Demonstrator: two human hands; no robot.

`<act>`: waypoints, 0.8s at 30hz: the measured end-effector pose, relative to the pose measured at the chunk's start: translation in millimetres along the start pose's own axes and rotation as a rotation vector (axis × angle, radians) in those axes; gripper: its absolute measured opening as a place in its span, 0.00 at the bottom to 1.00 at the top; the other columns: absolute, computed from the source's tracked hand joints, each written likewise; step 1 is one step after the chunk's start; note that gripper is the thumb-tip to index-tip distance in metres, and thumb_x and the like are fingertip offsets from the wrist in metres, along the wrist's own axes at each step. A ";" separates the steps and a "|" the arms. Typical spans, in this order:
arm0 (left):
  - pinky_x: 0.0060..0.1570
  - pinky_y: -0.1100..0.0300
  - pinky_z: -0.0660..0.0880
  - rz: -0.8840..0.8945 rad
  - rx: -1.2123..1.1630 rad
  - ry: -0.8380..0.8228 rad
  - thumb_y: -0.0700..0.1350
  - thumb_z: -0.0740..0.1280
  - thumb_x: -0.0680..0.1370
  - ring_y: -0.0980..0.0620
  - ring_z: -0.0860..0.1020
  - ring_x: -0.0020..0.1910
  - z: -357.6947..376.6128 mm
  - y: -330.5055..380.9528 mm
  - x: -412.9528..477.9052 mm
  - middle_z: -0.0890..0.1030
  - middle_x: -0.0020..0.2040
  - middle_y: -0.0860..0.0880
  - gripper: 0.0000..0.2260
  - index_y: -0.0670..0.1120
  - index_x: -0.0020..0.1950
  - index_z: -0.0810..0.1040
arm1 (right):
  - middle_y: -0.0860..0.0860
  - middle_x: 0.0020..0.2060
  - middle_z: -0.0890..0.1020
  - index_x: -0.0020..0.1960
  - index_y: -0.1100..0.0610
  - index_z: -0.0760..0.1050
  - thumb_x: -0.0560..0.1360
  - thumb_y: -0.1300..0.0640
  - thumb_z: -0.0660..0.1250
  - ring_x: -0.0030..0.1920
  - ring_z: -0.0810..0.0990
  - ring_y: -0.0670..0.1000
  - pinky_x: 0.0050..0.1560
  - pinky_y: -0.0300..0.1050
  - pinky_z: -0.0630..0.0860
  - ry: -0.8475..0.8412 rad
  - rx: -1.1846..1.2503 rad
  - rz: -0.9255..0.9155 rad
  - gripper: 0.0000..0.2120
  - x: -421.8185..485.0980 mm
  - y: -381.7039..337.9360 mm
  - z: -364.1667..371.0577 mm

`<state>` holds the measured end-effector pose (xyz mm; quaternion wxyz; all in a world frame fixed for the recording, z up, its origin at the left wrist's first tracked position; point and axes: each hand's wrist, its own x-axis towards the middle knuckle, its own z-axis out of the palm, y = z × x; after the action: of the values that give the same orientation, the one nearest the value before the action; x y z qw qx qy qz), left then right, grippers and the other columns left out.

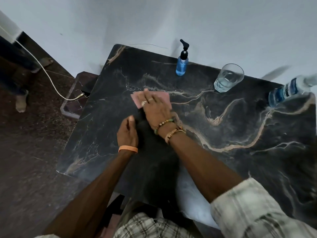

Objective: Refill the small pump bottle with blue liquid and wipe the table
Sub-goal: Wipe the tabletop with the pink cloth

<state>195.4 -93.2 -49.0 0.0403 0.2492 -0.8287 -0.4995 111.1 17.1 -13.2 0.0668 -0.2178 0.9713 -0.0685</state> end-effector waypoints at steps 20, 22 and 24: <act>0.58 0.54 0.72 0.244 0.151 -0.159 0.50 0.61 0.82 0.52 0.75 0.54 9.8 -5.6 -18.8 0.80 0.55 0.48 0.12 0.47 0.59 0.78 | 0.54 0.74 0.64 0.75 0.50 0.61 0.79 0.58 0.53 0.70 0.66 0.58 0.65 0.52 0.65 -0.261 -0.221 -0.036 0.24 -91.0 88.3 24.0; 0.62 0.54 0.71 0.328 0.173 -0.260 0.50 0.61 0.81 0.51 0.75 0.59 20.7 -0.3 -22.9 0.80 0.58 0.47 0.13 0.45 0.61 0.78 | 0.55 0.71 0.68 0.74 0.52 0.61 0.78 0.58 0.53 0.63 0.74 0.58 0.55 0.51 0.72 -0.263 -0.236 0.198 0.24 -118.5 99.1 24.6; 0.67 0.53 0.68 0.370 0.233 -0.385 0.50 0.62 0.81 0.47 0.73 0.65 32.0 5.0 -29.3 0.78 0.63 0.44 0.15 0.43 0.64 0.76 | 0.56 0.68 0.71 0.74 0.55 0.60 0.79 0.58 0.53 0.54 0.80 0.59 0.46 0.49 0.75 -0.290 -0.252 0.402 0.23 -148.9 110.5 19.7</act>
<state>209.0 -52.2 -55.3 -0.0561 -0.0029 -0.9043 -0.4233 202.0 178.3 -35.6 0.1898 -0.0347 0.9761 0.0996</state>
